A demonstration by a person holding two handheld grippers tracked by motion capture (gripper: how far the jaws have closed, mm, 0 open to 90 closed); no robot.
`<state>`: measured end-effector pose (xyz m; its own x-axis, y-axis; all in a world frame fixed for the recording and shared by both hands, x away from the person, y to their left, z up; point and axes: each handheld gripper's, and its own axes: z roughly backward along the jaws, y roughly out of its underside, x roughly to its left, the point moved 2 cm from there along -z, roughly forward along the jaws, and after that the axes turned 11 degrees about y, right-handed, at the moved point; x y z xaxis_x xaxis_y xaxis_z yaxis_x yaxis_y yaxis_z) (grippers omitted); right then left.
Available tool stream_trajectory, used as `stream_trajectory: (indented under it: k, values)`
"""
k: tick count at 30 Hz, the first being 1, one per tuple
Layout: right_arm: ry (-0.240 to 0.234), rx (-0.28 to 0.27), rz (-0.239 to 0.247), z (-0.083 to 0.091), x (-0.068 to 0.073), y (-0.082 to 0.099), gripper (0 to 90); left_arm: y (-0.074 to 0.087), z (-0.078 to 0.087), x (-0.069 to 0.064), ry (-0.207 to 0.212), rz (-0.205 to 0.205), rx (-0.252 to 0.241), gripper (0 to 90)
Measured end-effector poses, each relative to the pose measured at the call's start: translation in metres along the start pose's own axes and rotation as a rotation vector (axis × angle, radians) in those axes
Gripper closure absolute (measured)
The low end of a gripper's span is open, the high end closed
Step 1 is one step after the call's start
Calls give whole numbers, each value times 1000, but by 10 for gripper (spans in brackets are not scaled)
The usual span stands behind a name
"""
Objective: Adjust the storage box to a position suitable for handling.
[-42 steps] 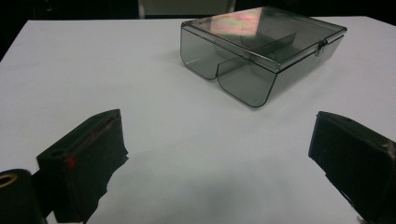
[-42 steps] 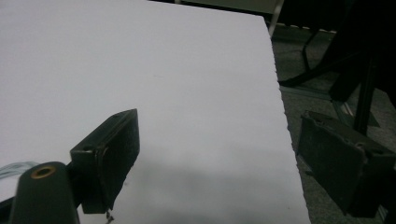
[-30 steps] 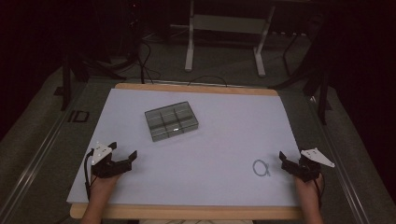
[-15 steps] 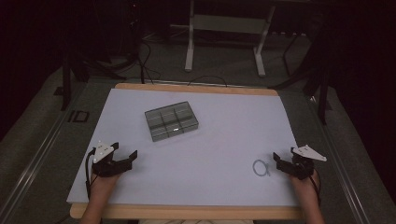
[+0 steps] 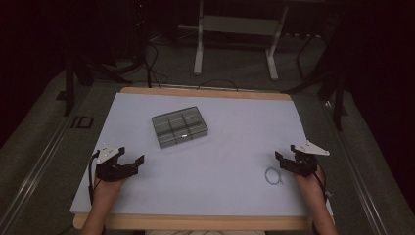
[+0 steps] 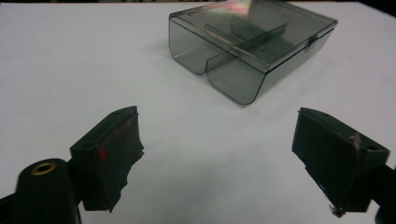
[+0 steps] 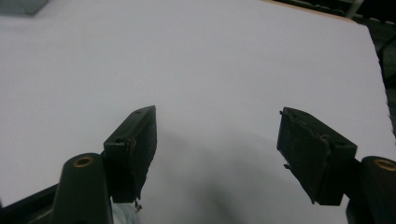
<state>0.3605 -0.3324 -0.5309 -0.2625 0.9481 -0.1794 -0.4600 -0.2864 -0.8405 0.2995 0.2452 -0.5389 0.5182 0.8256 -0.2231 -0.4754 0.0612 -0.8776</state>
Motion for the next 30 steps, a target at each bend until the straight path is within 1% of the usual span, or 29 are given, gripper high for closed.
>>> stream_trajectory:
  k: [2,4,9,10,12,14,17,18,20,22,25,27,30]
  values:
    - [-11,-2,2,-3,2,-7,286,-2,-2,-1,8,-1,21,180]
    - [-20,-1,15,-6,4,-13,286,-3,-4,-1,3,-5,39,180]
    - [-50,-26,28,-13,16,-31,287,-7,-9,2,-4,4,55,205]
    - [-55,-30,34,-14,19,-34,288,-8,-10,2,-3,0,60,218]
    - [-61,-39,51,-17,24,-39,315,-10,-14,3,1,1,75,241]
    - [-73,-43,59,-20,29,-44,324,-11,-17,2,1,-6,78,299]
    - [-108,-31,67,-27,37,-51,354,-11,-21,2,8,1,81,344]
    - [-122,-29,71,-29,40,-53,366,-12,-22,2,4,0,89,360]
    - [-137,-24,83,-34,46,-57,406,-14,-25,2,14,-2,102,376]
    - [-159,-21,87,-39,52,-62,431,-16,-28,2,4,5,107,407]
    - [-189,-16,98,-48,62,-69,449,-20,-33,3,-4,10,118,426]
    - [-213,-10,95,-54,68,-72,485,-22,-37,3,-17,16,129,429]
    - [-231,-4,97,-63,78,-77,536,-24,-43,4,-16,29,150,437]
